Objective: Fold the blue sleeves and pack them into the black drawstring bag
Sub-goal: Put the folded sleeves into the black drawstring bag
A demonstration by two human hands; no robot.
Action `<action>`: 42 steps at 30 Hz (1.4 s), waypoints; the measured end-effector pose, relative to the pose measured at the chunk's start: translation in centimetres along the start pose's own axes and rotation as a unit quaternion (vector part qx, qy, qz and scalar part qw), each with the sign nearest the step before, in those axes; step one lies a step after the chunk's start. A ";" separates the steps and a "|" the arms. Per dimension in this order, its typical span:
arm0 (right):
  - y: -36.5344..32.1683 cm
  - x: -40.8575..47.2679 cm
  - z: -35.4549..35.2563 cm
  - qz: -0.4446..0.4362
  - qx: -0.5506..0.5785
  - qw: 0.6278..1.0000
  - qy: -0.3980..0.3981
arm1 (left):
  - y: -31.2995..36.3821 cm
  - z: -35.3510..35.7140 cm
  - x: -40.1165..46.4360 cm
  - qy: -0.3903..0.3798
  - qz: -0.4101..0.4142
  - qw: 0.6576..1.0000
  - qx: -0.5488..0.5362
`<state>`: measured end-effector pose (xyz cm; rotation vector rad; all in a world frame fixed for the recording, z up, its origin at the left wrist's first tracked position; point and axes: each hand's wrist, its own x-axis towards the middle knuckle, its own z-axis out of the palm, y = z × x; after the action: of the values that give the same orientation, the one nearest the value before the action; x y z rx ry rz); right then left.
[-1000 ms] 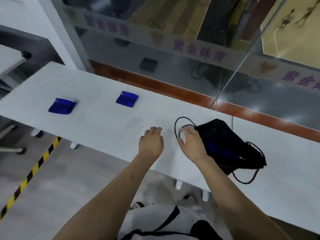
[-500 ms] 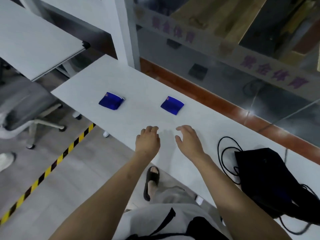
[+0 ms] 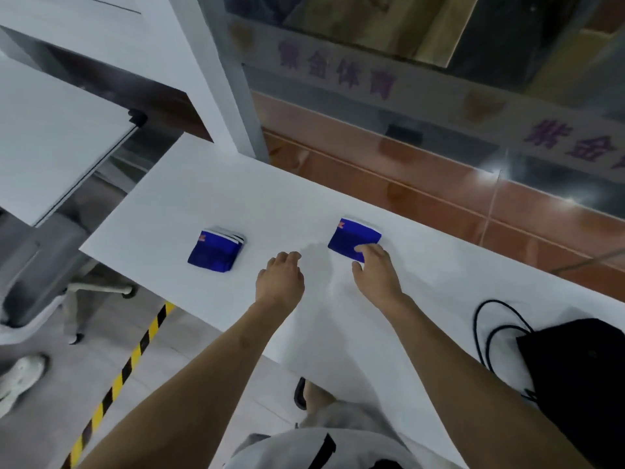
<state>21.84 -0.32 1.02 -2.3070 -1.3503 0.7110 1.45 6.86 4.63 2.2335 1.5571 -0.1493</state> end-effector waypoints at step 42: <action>-16.3 1.4 18.9 0.266 -0.004 0.964 -0.003 | -27.5 -4.5 18.4 -0.170 0.141 0.972 0.085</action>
<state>-0.08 9.77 -5.49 -2.6994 -0.7240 0.8625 -17.61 32.71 -4.55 2.3760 1.0714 -0.5685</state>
